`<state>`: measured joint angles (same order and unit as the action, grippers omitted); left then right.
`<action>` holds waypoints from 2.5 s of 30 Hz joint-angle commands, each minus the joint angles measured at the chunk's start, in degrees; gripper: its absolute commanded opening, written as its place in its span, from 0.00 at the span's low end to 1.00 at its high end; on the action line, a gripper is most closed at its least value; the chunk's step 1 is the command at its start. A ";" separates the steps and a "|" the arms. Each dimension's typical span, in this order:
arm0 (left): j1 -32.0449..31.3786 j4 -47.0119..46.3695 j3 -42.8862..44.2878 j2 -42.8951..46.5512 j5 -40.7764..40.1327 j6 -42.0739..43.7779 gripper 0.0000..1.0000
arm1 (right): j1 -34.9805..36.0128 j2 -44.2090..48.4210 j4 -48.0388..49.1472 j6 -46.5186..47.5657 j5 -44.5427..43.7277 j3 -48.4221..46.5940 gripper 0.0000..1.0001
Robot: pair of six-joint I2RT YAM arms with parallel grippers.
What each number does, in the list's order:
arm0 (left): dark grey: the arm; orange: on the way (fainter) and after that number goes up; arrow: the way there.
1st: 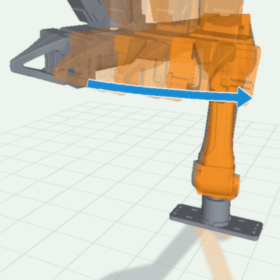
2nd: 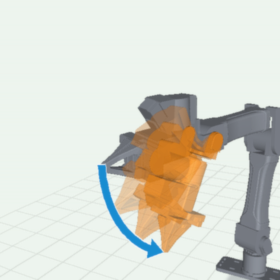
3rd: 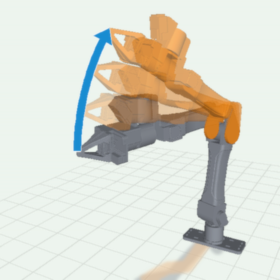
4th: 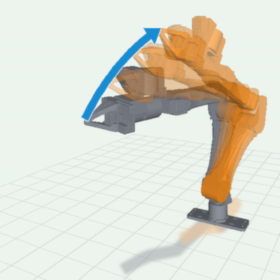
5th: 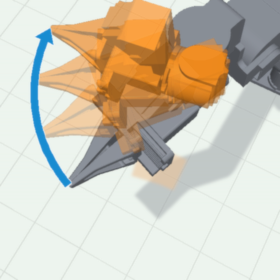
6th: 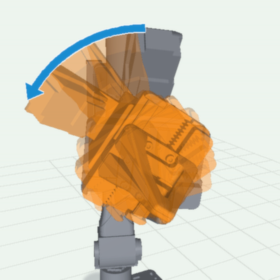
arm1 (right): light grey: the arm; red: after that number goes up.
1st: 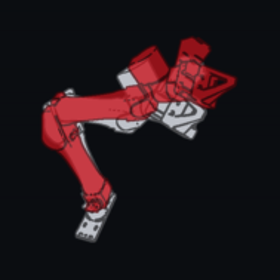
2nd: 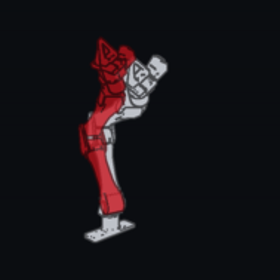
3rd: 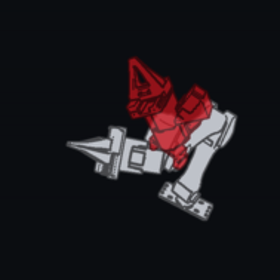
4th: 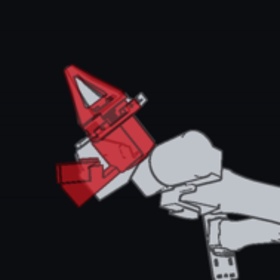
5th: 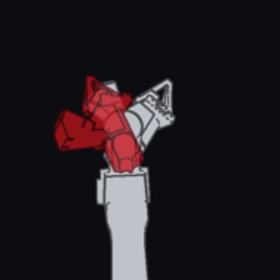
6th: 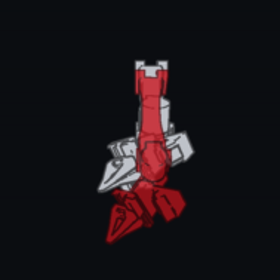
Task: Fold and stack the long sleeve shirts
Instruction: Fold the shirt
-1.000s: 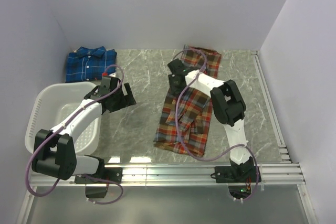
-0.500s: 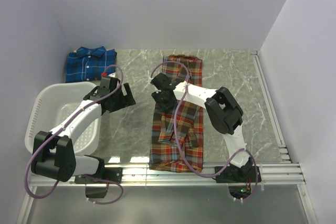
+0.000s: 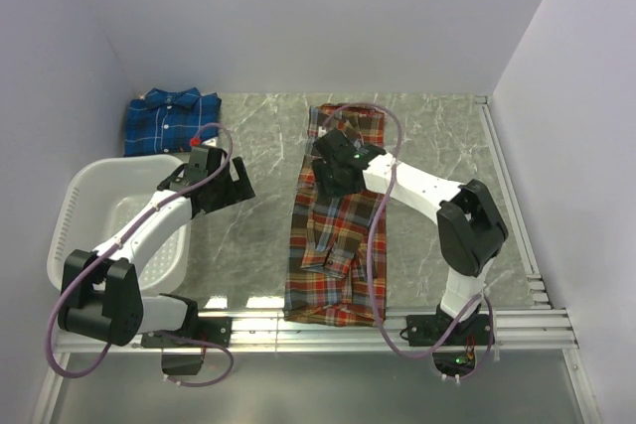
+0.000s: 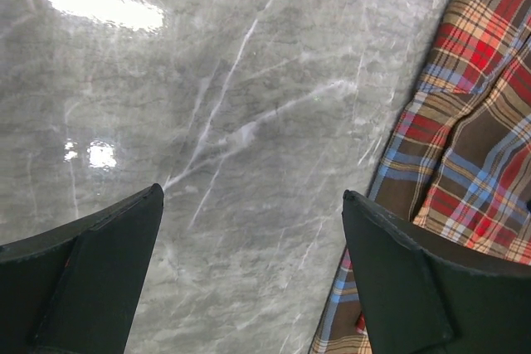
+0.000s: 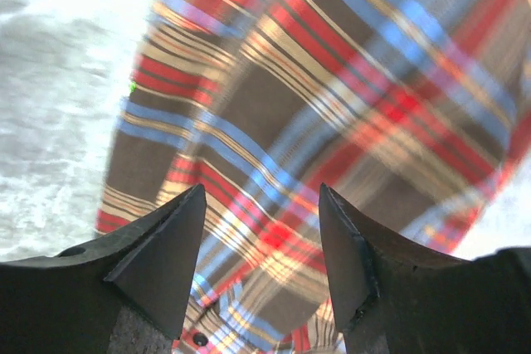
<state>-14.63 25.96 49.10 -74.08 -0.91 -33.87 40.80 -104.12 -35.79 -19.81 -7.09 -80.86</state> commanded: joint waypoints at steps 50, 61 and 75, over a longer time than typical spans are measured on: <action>-21.48 3.76 -2.08 -7.73 15.32 -11.22 0.88 | -23.04 41.53 4.67 -19.82 22.20 48.51 0.72; -28.16 2.78 -1.73 -16.53 16.29 -11.92 0.73 | -22.95 40.31 8.19 -19.56 28.79 55.54 0.67; -29.66 2.61 -2.52 -17.41 17.17 -12.10 0.35 | -21.64 36.09 12.68 -20.79 31.97 58.18 0.56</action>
<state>-43.68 28.56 47.18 -90.96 16.69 -46.30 18.33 -66.76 -23.44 -40.91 26.63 -24.71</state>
